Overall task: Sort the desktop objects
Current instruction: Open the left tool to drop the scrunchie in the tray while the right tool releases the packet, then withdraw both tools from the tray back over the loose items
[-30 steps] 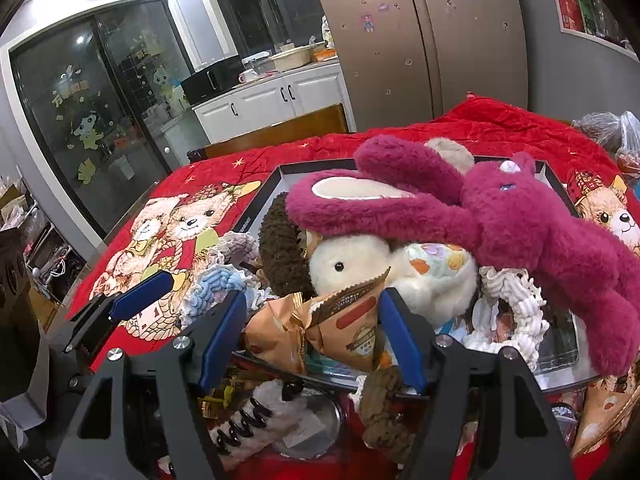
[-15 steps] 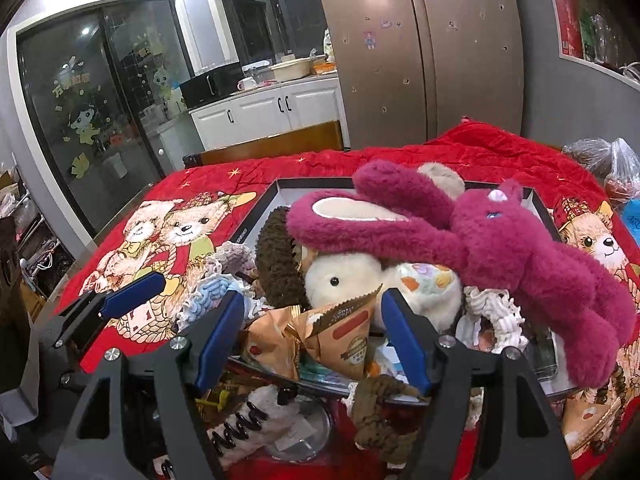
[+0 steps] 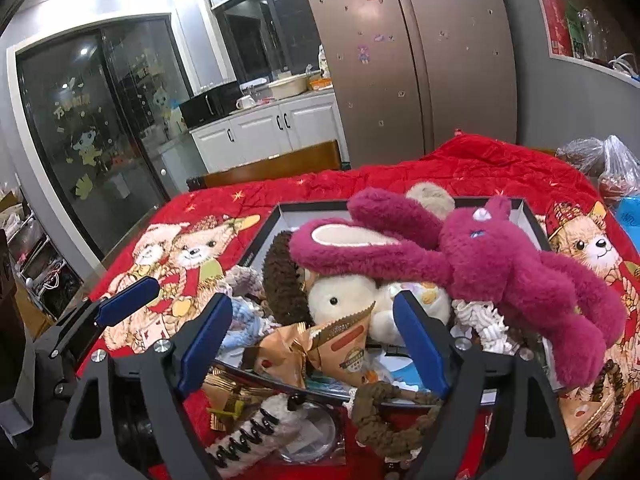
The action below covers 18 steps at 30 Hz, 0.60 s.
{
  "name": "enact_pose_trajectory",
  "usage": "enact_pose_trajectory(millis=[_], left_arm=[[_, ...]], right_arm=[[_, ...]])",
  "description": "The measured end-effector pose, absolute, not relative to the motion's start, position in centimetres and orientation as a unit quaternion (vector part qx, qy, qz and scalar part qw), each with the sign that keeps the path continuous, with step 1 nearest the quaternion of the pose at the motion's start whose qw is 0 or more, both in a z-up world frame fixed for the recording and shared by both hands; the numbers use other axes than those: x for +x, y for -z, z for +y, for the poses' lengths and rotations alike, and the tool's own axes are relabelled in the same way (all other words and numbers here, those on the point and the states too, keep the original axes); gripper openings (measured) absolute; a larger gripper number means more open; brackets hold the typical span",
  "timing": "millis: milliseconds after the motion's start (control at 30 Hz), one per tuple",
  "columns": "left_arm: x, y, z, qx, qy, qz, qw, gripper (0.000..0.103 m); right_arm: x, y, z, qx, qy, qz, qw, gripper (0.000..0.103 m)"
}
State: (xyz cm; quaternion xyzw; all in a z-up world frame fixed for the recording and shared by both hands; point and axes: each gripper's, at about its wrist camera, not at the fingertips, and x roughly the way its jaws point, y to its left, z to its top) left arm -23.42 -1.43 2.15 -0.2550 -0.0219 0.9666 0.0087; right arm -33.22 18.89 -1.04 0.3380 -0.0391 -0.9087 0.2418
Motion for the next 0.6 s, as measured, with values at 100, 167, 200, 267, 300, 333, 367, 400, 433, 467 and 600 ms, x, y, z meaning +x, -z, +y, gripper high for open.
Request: enact_pose_trajectory(millis=[100,167,200,267,300,333,367,400,433,467,600], left_arm=[[-22.9,-3.1,-1.2,-0.241,-0.97,-0.018,0.008,0.08],[-22.4,-4.0,-1.3,-0.235,-0.972,-0.02,0.01,0.08],[-22.2,-4.5,-1.4,-0.231,-0.973,-0.023,0.011,0.081],[-21.5,-5.7,-1.5,-0.224,-0.974,-0.028,0.011,0.085],[-21.1,-6.3,-1.5,-0.22,-0.975,-0.032,0.015,0.085],[-20.7,-6.8,-1.5,-0.222,-0.974,-0.038,0.016,0.085],[-20.4,-7.3,-1.5,-0.224,-0.973,-0.044,0.019,0.085],[-20.0,-7.9,-1.5,-0.223,-0.973,-0.051,0.024,0.085],[-19.5,-8.5,-1.4,-0.22,-0.973,-0.059,0.023,0.087],[-19.2,-8.9,-1.2,-0.227,-0.972,-0.055,0.018,0.093],[-17.6,-10.1,0.9,-0.247,-0.969,0.017,-0.011,0.103]], right_arm=[[-32.7,0.0,19.0,0.326,0.914,-0.039,0.238,0.088],[-32.3,-1.0,19.2,0.32,0.916,-0.04,0.238,0.088],[-32.0,-1.6,19.3,0.317,0.917,-0.042,0.24,0.089],[-31.3,-2.9,19.6,0.304,0.921,-0.041,0.241,0.095],[-30.6,-3.9,19.8,0.291,0.926,-0.034,0.236,0.098],[-30.1,-4.7,20.0,0.281,0.931,-0.03,0.232,0.102],[-29.4,-5.5,20.2,0.271,0.935,-0.027,0.228,0.103],[-28.4,-6.6,20.5,0.259,0.939,-0.023,0.224,0.103],[-27.8,-7.2,20.6,0.253,0.942,-0.019,0.221,0.103],[-26.9,-8.0,20.9,0.245,0.944,-0.016,0.219,0.103],[-23.3,-10.5,22.1,0.229,0.955,0.009,0.189,0.103]])
